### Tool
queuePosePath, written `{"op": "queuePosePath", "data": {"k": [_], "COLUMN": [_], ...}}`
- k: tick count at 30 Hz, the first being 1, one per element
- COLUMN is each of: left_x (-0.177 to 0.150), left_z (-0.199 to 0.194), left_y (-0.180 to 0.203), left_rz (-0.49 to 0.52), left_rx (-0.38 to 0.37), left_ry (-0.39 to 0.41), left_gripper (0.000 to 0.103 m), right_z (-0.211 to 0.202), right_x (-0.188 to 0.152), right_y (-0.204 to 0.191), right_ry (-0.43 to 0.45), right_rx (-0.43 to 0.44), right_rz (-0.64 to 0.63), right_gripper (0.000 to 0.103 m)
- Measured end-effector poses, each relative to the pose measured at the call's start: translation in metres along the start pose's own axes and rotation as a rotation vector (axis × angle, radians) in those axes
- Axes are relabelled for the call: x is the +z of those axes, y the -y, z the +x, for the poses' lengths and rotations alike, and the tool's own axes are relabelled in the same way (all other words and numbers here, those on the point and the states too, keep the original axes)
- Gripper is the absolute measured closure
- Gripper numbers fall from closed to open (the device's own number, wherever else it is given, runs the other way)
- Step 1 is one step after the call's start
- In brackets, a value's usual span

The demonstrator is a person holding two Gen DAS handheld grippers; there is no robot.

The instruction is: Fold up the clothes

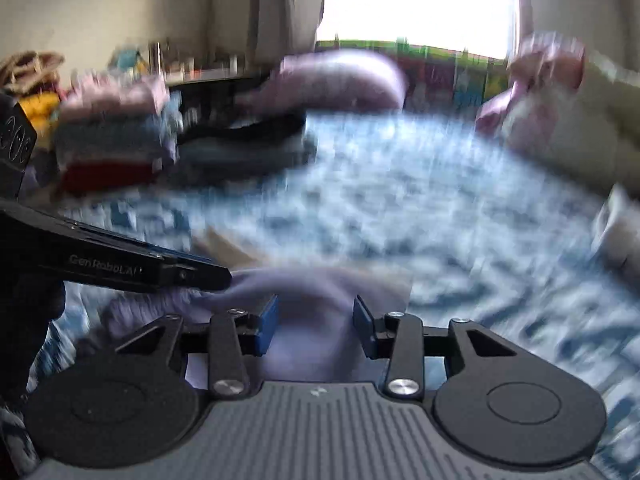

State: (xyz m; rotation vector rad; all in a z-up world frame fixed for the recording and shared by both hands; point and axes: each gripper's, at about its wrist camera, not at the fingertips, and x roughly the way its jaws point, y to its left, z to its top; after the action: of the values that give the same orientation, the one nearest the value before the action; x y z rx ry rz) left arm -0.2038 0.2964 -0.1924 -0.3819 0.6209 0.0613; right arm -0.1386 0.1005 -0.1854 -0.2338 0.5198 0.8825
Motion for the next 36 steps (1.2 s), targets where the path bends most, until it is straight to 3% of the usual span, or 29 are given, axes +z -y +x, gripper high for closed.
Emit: {"op": "queuePosePath", "data": {"k": [3, 7, 9, 10, 11, 12, 14, 20, 24, 28, 31, 36], "left_x": [-0.004, -0.001, 0.005, 0.006, 0.007, 0.009, 0.01, 0.0, -0.01, -0.02, -0.027, -0.021], "left_z": [0.006, -0.002, -0.018, -0.029, -0.042, -0.05, -0.065, -0.079, -0.076, -0.057, -0.046, -0.041], "left_y": [0.009, 0.013, 0.017, 0.016, 0.016, 0.012, -0.001, -0.046, -0.059, -0.049, -0.038, -0.025], "left_rz": [0.068, 0.074, 0.079, 0.068, 0.055, 0.025, -0.054, -0.349, -0.478, -0.476, -0.438, -0.345], "left_rx": [0.034, 0.039, 0.042, 0.043, 0.044, 0.07, 0.095, 0.031, -0.026, -0.053, -0.005, 0.071], "left_ry": [0.009, 0.01, 0.024, 0.046, 0.07, 0.091, 0.111, 0.057, 0.011, -0.046, -0.029, -0.078], "left_gripper": [0.099, 0.098, 0.09, 0.066, 0.033, 0.025, 0.024, 0.022, 0.021, 0.021, 0.022, 0.033], "right_z": [0.008, 0.006, -0.003, -0.01, -0.016, -0.022, -0.03, -0.047, -0.046, -0.033, -0.023, -0.012], "right_x": [-0.009, -0.003, 0.0, 0.0, 0.0, 0.0, -0.004, -0.025, -0.033, -0.041, -0.046, -0.032], "right_y": [-0.003, -0.004, -0.006, -0.006, -0.007, -0.004, 0.009, 0.056, 0.061, 0.057, 0.05, 0.039], "right_ry": [-0.026, -0.055, -0.058, -0.053, -0.048, -0.045, -0.052, -0.046, -0.053, -0.096, -0.113, -0.134], "right_rx": [-0.008, -0.012, -0.03, -0.039, -0.047, -0.056, -0.045, 0.026, 0.07, 0.12, 0.112, 0.07], "right_rz": [-0.02, -0.032, -0.023, -0.01, 0.002, 0.028, 0.137, 0.553, 0.651, 0.707, 0.719, 0.634], "right_gripper": [0.06, 0.06, 0.059, 0.056, 0.052, 0.043, 0.04, 0.038, 0.037, 0.037, 0.036, 0.037]}}
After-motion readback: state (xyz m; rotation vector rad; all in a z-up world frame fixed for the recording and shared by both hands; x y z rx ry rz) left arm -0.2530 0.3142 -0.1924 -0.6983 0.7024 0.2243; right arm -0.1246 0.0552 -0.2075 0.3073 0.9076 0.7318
